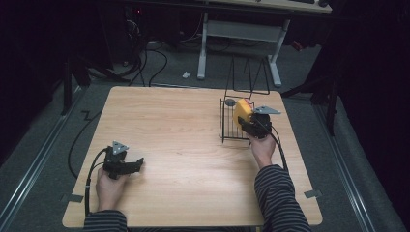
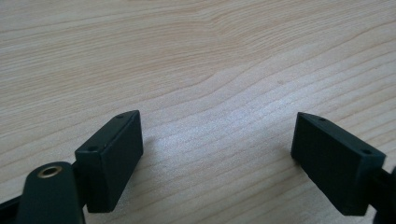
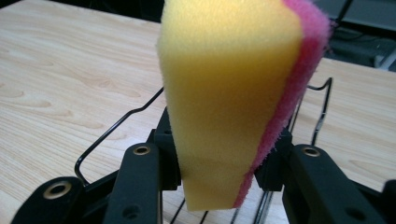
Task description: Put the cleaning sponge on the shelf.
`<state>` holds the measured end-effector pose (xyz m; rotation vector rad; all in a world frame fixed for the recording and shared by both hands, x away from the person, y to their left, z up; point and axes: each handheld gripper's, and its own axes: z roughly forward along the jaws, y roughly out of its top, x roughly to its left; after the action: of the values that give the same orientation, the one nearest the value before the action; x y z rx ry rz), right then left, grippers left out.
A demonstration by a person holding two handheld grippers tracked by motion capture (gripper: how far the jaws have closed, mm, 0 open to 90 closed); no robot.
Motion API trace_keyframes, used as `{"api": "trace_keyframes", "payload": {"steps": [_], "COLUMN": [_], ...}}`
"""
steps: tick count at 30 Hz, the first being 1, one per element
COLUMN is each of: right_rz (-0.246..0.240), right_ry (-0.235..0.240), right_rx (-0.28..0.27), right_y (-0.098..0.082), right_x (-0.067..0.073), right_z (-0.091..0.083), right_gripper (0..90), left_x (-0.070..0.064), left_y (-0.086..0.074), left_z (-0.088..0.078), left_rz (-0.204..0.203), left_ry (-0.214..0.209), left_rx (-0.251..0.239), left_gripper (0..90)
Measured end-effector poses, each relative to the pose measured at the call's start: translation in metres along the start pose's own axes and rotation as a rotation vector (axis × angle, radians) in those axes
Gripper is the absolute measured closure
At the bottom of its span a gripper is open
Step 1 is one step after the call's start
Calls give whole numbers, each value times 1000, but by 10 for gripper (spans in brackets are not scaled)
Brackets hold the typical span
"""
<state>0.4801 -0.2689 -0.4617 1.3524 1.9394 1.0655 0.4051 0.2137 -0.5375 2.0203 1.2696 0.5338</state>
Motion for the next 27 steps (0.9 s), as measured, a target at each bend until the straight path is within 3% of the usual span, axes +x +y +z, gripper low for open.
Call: {"api": "trace_keyframes", "payload": {"steps": [10,27], "right_rz": [-4,-12], "right_ry": [5,10], "right_rx": [32,56], "right_y": [-2,-6], "right_x": [5,5], "right_z": [17,22], "right_gripper": [610,580], "left_x": [0,0], "left_y": [0,0], "left_z": [0,0], "left_rz": [0,0], "left_ry": [0,0], "left_rx": [0,0], "left_gripper": [172,172]}}
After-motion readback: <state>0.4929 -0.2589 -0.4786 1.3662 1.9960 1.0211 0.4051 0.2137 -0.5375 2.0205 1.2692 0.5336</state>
